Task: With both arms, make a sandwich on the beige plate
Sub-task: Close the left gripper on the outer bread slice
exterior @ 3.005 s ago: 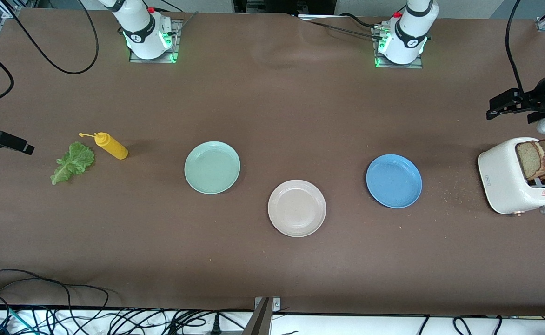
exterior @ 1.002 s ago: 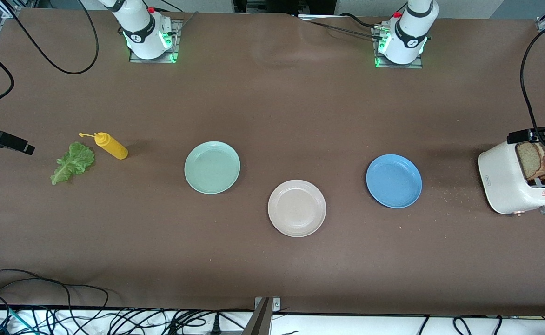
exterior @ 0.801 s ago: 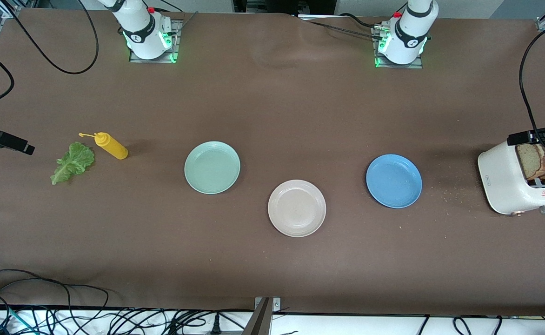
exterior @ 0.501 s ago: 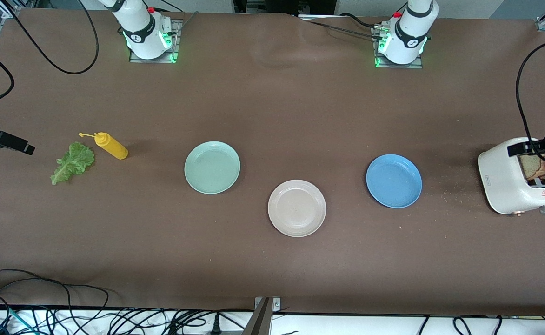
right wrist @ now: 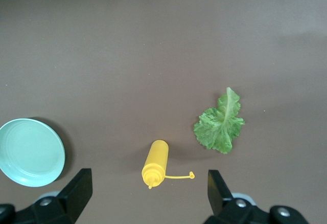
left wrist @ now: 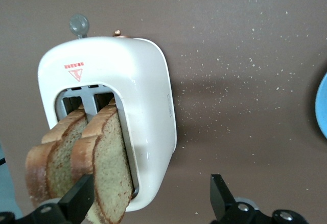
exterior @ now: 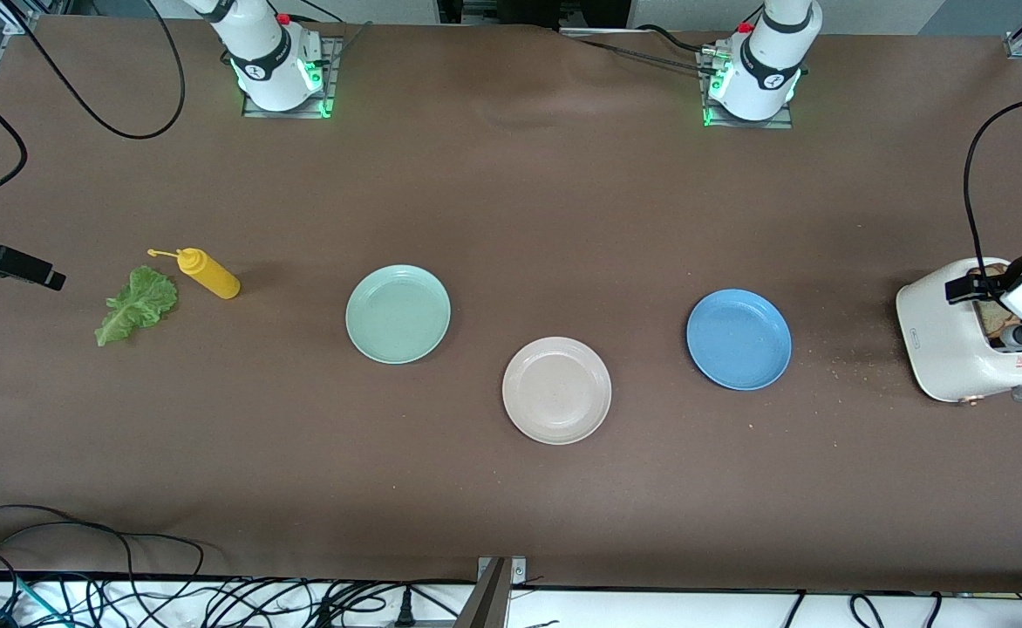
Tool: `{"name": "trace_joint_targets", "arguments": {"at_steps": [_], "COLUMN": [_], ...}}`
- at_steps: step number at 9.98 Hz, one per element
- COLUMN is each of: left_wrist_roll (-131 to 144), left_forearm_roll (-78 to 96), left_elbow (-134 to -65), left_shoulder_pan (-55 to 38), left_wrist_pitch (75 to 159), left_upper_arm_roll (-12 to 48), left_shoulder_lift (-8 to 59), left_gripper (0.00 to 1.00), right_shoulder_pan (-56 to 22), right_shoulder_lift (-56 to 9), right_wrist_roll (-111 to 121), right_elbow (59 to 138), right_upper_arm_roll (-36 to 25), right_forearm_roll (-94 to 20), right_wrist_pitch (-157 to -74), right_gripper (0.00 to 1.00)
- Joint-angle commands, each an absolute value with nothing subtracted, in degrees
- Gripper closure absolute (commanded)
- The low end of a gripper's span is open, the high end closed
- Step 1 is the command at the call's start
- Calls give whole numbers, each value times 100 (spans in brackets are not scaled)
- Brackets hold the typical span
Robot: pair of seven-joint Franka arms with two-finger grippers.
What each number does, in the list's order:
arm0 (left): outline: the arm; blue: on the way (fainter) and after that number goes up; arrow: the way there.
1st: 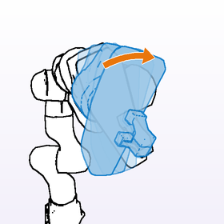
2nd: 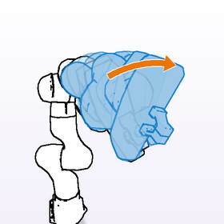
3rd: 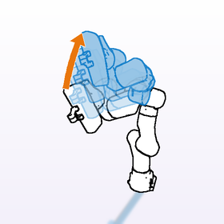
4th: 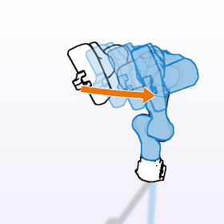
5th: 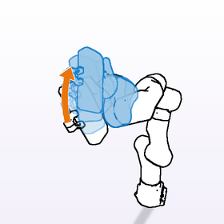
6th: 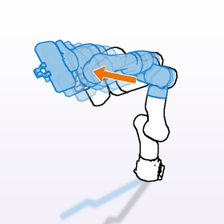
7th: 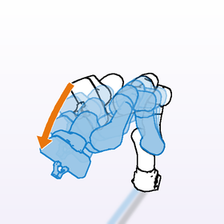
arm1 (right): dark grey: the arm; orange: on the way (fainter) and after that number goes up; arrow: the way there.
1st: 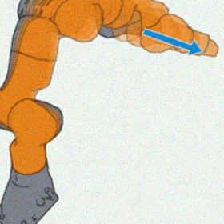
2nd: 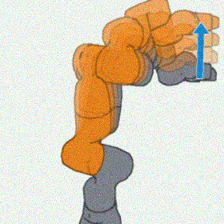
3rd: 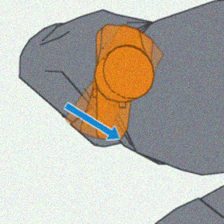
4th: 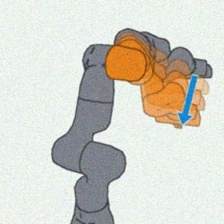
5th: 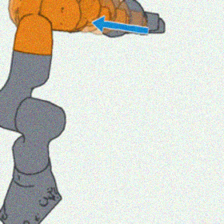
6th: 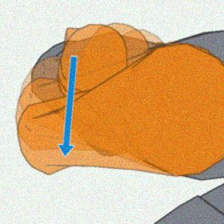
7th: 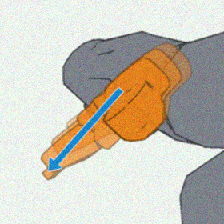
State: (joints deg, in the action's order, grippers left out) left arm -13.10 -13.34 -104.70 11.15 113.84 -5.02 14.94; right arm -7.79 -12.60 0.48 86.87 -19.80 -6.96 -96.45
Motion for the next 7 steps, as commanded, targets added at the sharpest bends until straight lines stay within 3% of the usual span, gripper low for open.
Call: {"name": "trace_joint_targets", "arguments": {"at_steps": [1, 7], "left_wrist_roll": [-1748, -1749], "left_forearm_roll": [-1494, -1503], "left_elbow": [-10846, -10837], "left_shoulder_pan": [1309, 1301], "left_wrist_pitch": [11654, 11646], "left_upper_arm_roll": [-510, -580], "left_shoulder_lift": [1222, 1090], "left_gripper": [0, 0], "right_shoulder_pan": [-800, -800], "right_shoulder_lift": [-1239, -1248], "right_wrist_roll": [97, 97], "right_elbow": [8701, 8701], "right_upper_arm_roll": [-1995, -1995], "right_forearm_roll": [-659, -659], "right_wrist_pitch": [-9642, -9642], "right_gripper": [0, 0]}}
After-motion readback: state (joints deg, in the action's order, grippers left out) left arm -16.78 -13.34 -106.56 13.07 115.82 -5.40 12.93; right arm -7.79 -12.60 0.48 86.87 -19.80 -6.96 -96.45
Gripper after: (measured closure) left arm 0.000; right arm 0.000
